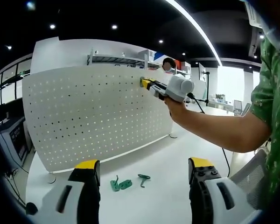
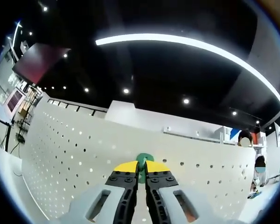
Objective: Insert the hook assembly into the mounting plate slot until the hook locks in place.
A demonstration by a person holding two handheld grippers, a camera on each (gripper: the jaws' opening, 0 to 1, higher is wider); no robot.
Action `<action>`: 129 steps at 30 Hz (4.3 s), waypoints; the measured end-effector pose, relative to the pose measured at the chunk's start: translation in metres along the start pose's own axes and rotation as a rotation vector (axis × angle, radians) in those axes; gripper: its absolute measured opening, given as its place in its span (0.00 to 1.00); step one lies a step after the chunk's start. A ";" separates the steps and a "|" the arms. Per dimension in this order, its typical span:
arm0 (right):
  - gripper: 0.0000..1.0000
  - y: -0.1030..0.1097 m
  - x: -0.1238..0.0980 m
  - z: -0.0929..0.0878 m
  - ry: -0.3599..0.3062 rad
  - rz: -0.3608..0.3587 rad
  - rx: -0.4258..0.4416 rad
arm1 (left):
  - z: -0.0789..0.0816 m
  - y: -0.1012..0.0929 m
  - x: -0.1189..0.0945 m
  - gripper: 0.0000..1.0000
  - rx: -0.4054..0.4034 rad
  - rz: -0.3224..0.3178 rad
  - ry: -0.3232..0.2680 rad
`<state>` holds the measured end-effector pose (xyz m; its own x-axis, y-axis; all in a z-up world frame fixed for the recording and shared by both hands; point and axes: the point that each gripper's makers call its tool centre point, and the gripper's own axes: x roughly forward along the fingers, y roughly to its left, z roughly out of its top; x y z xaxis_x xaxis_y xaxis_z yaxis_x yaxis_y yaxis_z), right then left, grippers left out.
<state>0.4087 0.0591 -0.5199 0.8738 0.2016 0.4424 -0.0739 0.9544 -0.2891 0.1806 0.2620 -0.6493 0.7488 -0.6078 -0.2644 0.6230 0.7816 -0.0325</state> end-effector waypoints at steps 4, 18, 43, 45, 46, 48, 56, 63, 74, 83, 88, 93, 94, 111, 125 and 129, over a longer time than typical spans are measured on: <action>0.04 0.000 0.000 0.000 0.000 0.003 -0.006 | 0.000 0.000 0.000 0.80 0.001 -0.001 0.001; 0.12 -0.001 -0.006 -0.001 0.010 -0.001 0.007 | 0.000 -0.001 0.000 0.80 -0.001 -0.001 -0.002; 0.44 -0.002 -0.022 -0.009 0.075 0.014 0.103 | 0.004 -0.004 -0.002 0.80 0.005 -0.006 -0.017; 0.44 -0.001 -0.024 -0.008 0.079 0.021 0.099 | 0.004 -0.004 -0.002 0.80 0.007 -0.006 -0.018; 0.44 -0.001 -0.024 -0.007 0.079 0.022 0.098 | 0.005 -0.004 -0.003 0.80 0.007 -0.005 -0.018; 0.44 0.000 -0.026 -0.009 0.088 0.030 0.101 | 0.006 -0.004 -0.003 0.80 0.006 -0.004 -0.023; 0.45 0.009 -0.037 -0.005 0.112 0.065 0.096 | 0.008 -0.005 -0.008 0.80 0.006 -0.003 -0.033; 0.46 0.009 -0.045 0.000 0.120 0.073 0.096 | 0.006 -0.008 -0.012 0.80 0.005 -0.004 -0.035; 0.46 0.016 -0.062 0.005 0.143 0.100 0.087 | 0.001 -0.009 -0.016 0.80 0.002 -0.003 -0.036; 0.46 0.033 -0.079 0.006 0.169 0.145 0.080 | -0.005 -0.009 -0.021 0.80 -0.004 0.005 -0.032; 0.46 0.040 -0.086 0.005 0.176 0.167 0.078 | -0.005 -0.008 -0.023 0.80 -0.003 0.010 -0.034; 0.46 0.049 -0.098 0.002 0.198 0.190 0.080 | -0.006 -0.010 -0.025 0.80 -0.004 0.011 -0.039; 0.46 0.051 -0.102 0.002 0.202 0.195 0.080 | -0.006 -0.010 -0.026 0.80 -0.002 0.011 -0.037; 0.46 0.083 -0.142 -0.016 0.292 0.285 0.097 | -0.010 -0.016 -0.034 0.80 -0.002 0.012 -0.037; 0.45 0.126 -0.180 -0.027 0.373 0.410 0.108 | -0.020 -0.019 -0.044 0.79 -0.012 0.025 -0.031; 0.44 0.136 -0.185 -0.030 0.389 0.440 0.108 | -0.022 -0.020 -0.046 0.79 -0.010 0.028 -0.027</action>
<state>0.2519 0.1447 -0.6667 0.8606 0.5069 -0.0484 -0.4991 0.8207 -0.2782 0.1287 0.2772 -0.6578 0.7720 -0.5889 -0.2391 0.5993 0.7998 -0.0349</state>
